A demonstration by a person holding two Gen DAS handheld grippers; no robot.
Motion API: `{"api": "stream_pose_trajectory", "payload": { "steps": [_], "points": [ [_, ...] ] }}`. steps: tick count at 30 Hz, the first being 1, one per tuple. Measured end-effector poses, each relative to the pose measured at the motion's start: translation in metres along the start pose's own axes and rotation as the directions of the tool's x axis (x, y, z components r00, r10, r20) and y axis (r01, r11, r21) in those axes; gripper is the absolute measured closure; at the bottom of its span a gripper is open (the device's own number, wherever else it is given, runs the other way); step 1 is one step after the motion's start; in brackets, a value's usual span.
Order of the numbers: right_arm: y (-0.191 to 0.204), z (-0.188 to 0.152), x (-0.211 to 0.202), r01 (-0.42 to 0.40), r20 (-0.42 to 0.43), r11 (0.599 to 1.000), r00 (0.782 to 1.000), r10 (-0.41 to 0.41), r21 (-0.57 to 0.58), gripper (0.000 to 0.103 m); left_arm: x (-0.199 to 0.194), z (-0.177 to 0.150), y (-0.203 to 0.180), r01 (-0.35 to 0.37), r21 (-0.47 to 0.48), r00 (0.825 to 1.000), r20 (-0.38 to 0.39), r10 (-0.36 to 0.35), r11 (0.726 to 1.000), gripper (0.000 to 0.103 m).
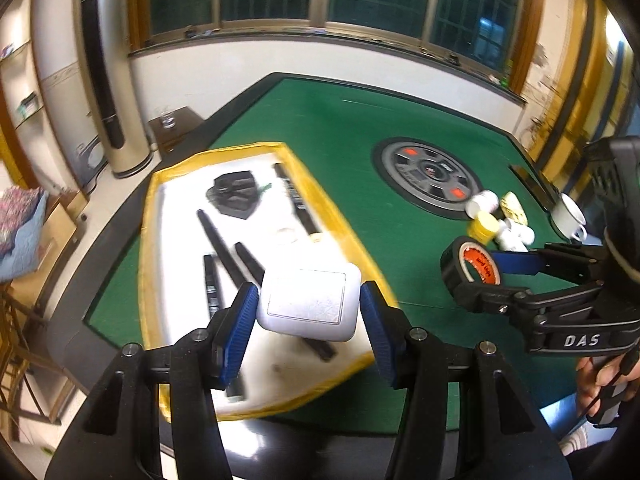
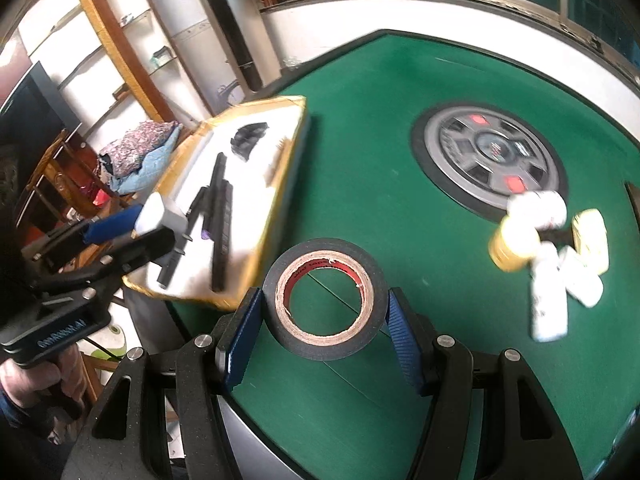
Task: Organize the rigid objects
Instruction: 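Carry the switch plate with the left tool while the right tool carries the tape over the box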
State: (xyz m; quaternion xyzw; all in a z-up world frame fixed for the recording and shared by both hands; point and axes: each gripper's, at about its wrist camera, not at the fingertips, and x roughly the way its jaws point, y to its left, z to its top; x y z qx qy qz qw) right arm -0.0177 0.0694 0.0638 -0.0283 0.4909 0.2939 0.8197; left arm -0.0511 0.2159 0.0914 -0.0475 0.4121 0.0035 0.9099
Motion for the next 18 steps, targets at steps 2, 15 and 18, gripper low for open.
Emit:
{"api": "stream_pose_trajectory", "payload": {
  "steps": [2, 15, 18],
  "points": [
    [0.009, 0.01, 0.005, -0.012, 0.0, 1.0, 1.0, 0.012, -0.016, 0.046, 0.002, 0.0, 0.011, -0.013, -0.022, 1.0, 0.001, 0.013, 1.0, 0.052],
    [0.096, 0.09, 0.091, -0.084, -0.085, 0.992, 0.994, 0.076, -0.098, 0.046, 0.024, -0.009, 0.064, -0.034, -0.093, 0.999, -0.031, 0.031, 0.995, 0.052],
    [0.109, 0.101, 0.114, -0.079, -0.102, 0.991, 0.992, 0.068, -0.108, 0.046, 0.027, -0.01, 0.067, -0.024, -0.088, 0.999, -0.038, 0.02, 0.996, 0.052]
  ]
}}
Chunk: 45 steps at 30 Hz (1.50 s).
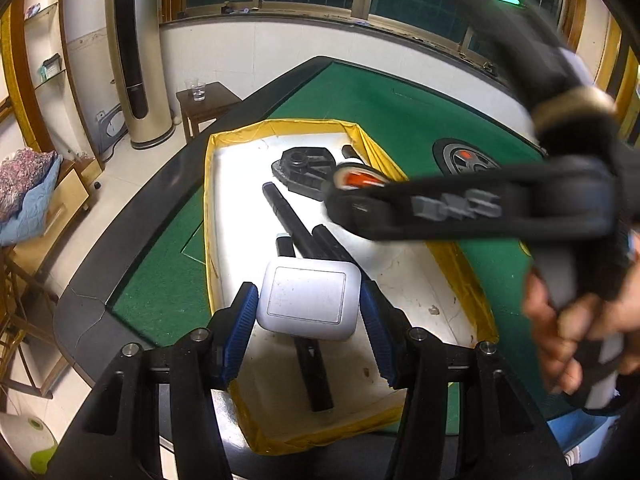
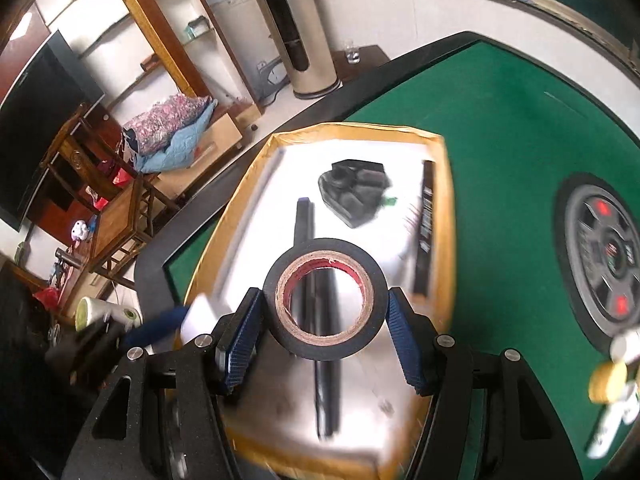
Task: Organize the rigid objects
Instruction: 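Carry the switch plate with the left tool while the right tool carries the tape over the box, then open the left tool to drop the plate while the right tool releases the tape, then move both tools back toward the remaining bottles on the felt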
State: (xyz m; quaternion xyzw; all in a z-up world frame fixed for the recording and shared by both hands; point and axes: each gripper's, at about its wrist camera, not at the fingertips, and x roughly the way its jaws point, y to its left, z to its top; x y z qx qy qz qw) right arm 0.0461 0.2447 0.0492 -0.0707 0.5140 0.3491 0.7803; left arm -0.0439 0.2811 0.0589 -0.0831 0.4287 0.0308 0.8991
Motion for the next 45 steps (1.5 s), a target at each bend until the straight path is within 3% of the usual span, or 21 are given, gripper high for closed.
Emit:
{"api": "stream_pose_trajectory", "payload": {
  "steps": [8, 20, 32, 39, 45],
  "points": [
    [0.012, 0.015, 0.036, 0.014, -0.056, 1.0, 0.998, -0.014, -0.007, 0.046, 0.006, 0.0, 0.009, 0.014, 0.013, 1.0, -0.009, -0.014, 1.0, 0.051],
    [0.009, 0.02, 0.04, 0.019, -0.094, 1.0, 0.995, -0.02, -0.017, 0.046, 0.01, 0.005, 0.013, 0.018, -0.034, 1.0, -0.016, -0.019, 0.999, 0.052],
    [-0.027, 0.011, -0.011, -0.058, -0.016, 0.996, 0.998, 0.059, 0.062, 0.045, 0.003, 0.007, -0.009, 0.007, -0.049, 1.0, 0.004, -0.007, 0.999, 0.052],
    [-0.062, -0.016, -0.049, -0.077, 0.041, 0.984, 0.997, 0.071, 0.16, 0.045, -0.009, 0.006, -0.035, 0.013, -0.019, 0.999, 0.029, -0.012, 1.0, 0.052],
    [-0.113, -0.056, -0.085, -0.049, 0.078, 0.962, 0.997, 0.03, 0.269, 0.045, -0.018, 0.007, -0.068, 0.036, 0.032, 0.998, 0.049, -0.038, 0.999, 0.052]
  ]
}}
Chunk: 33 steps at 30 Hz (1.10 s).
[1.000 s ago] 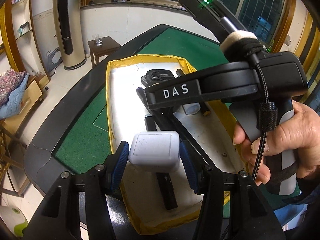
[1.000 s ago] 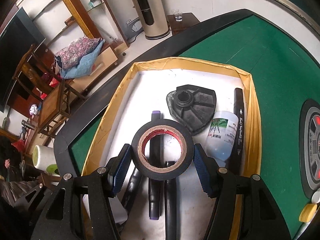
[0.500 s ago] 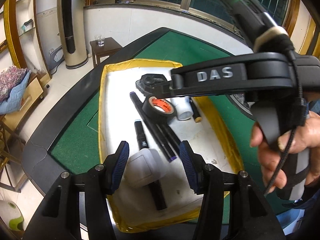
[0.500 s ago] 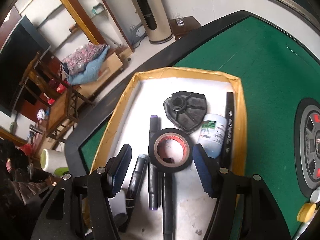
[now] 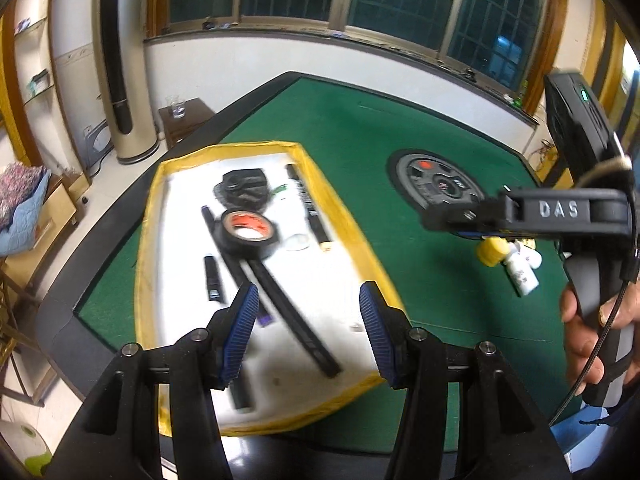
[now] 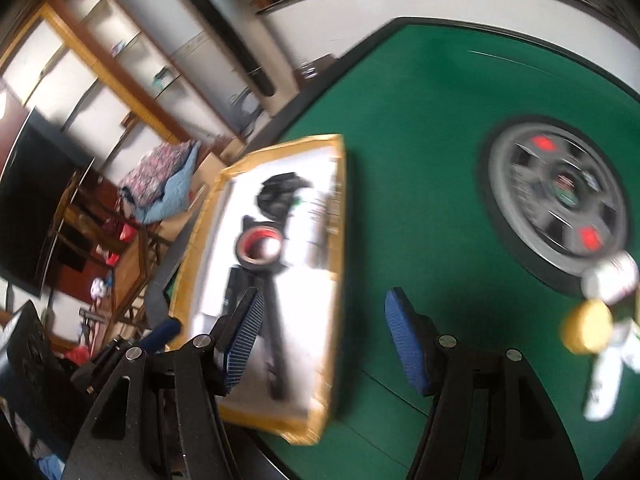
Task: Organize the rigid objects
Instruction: 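Move both tools back toward the remaining bottles on the felt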
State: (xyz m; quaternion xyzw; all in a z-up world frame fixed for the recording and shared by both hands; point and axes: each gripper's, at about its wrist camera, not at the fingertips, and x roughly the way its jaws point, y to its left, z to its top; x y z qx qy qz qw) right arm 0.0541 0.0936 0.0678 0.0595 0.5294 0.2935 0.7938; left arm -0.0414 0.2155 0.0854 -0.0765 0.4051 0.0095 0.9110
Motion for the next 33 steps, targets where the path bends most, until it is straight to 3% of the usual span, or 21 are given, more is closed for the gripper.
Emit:
{"api": "stream_pose_trajectory", "payload": {
  "steps": [8, 16, 26, 33],
  "points": [
    [-0.088, -0.034, -0.047, 0.039, 0.043, 0.978, 0.998, -0.049, 0.206, 0.045, 0.004, -0.003, -0.059, 0.067, 0.089, 0.997, -0.032, -0.065, 0.994, 0.052],
    [-0.147, -0.066, -0.083, 0.078, 0.066, 0.947, 0.992, -0.103, 0.31, 0.045, 0.018, -0.016, -0.117, 0.149, 0.16, 0.986, -0.102, -0.134, 0.976, 0.052],
    [-0.181, -0.082, -0.094, 0.157, 0.035, 0.941, 0.984, -0.175, 0.299, 0.045, 0.029, -0.024, -0.156, 0.199, 0.188, 0.974, -0.148, -0.173, 0.962, 0.052],
    [-0.193, -0.076, -0.077, 0.174, -0.012, 0.947, 0.984, -0.177, 0.27, 0.045, 0.03, -0.024, -0.146, 0.171, 0.165, 0.977, -0.153, -0.146, 0.971, 0.052]
  ]
}}
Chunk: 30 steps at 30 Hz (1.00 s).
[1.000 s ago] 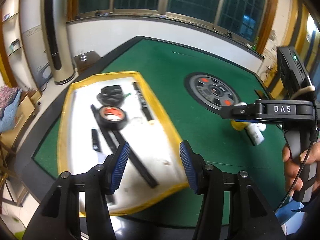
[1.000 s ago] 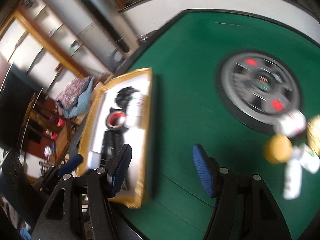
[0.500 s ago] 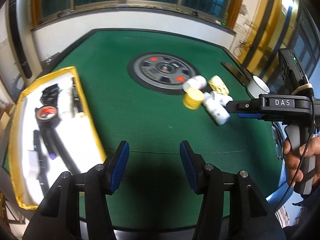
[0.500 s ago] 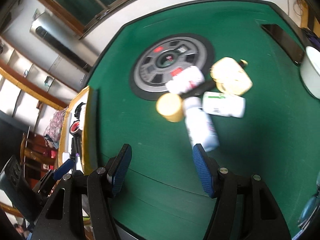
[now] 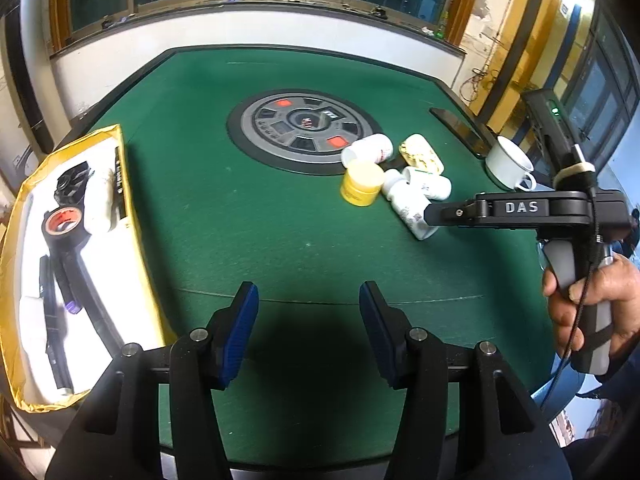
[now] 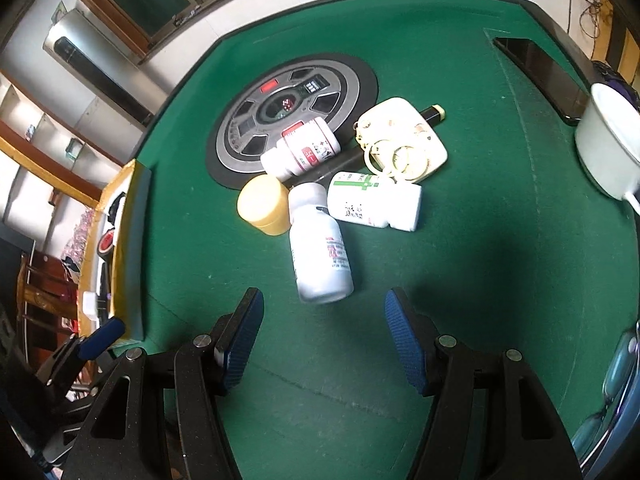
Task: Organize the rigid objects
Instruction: 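Move both tools back toward the remaining bottles on the felt, then grasp the yellow ball with the left tool while the right tool grasps a white pill bottle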
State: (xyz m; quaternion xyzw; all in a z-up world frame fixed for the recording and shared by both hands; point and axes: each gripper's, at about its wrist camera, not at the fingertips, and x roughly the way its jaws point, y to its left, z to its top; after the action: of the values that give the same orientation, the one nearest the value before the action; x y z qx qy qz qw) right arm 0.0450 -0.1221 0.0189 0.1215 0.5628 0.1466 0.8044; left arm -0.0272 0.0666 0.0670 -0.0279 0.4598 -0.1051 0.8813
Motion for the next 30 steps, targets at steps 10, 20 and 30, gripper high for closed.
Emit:
{"api": "stream_pose_trajectory", "payload": {
  "steps": [10, 20, 30],
  "points": [
    [0.016, 0.02, 0.037, 0.062, -0.048, 0.994, 0.997, -0.067, -0.091, 0.053, 0.002, 0.001, 0.013, 0.001, -0.029, 1.0, -0.014, -0.002, 1.0, 0.052],
    [-0.014, -0.01, 0.01, 0.067, -0.073, 0.997, 0.995, -0.069, -0.038, 0.072, 0.037, 0.037, -0.016, 0.139, 0.044, 0.989, -0.06, -0.136, 0.989, 0.042],
    [-0.044, -0.05, -0.02, 0.08, -0.056, 0.996, 0.995, -0.077, 0.037, 0.072, 0.098, 0.074, -0.052, 0.068, 0.163, 0.996, -0.075, -0.056, 0.984, 0.042]
  ]
}}
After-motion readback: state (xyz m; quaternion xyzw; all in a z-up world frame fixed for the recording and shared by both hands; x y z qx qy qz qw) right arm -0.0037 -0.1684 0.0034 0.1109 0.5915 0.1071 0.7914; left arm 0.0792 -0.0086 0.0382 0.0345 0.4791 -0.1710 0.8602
